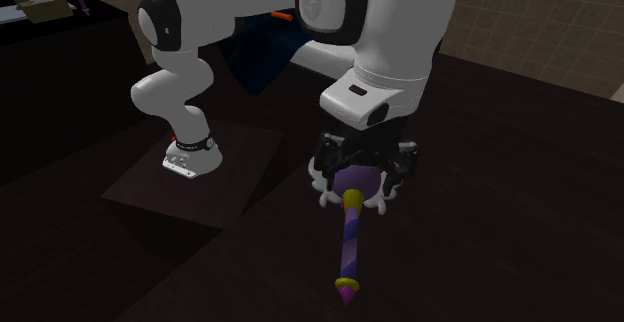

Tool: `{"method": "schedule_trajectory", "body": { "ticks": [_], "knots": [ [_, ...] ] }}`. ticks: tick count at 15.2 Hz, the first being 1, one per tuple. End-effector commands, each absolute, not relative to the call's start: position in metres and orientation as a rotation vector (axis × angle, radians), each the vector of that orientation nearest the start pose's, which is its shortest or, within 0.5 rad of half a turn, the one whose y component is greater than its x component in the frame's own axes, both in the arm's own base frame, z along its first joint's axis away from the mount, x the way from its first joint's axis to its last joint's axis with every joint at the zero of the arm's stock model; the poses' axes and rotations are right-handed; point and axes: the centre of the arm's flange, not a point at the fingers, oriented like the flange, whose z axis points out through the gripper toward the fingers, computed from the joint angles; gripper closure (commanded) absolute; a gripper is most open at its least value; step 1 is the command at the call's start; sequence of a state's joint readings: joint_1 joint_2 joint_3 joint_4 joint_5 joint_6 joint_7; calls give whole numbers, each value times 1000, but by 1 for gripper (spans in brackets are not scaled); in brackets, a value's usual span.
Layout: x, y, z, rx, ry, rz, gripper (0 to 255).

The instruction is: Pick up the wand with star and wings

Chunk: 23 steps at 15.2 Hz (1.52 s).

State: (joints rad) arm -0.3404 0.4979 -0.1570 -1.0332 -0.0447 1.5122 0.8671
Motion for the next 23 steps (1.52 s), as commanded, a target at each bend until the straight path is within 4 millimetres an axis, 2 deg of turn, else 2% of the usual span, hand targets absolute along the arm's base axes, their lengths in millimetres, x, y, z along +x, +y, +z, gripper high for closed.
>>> {"method": "schedule_trajectory", "body": {
  "ticks": [1, 7, 9, 10, 19, 23],
  "knots": [
    [618, -313, 556, -2529, 2067, -10, 0],
    [618, -313, 521, -2529, 2067, -10, 0],
    [618, -313, 521, -2529, 2067, -10, 0],
    [618, -313, 521, -2529, 2067, -10, 255],
    [618, -313, 521, -2529, 2067, -10, 255],
    [618, -313, 542, -2529, 2067, -10, 255]
  ]
}}
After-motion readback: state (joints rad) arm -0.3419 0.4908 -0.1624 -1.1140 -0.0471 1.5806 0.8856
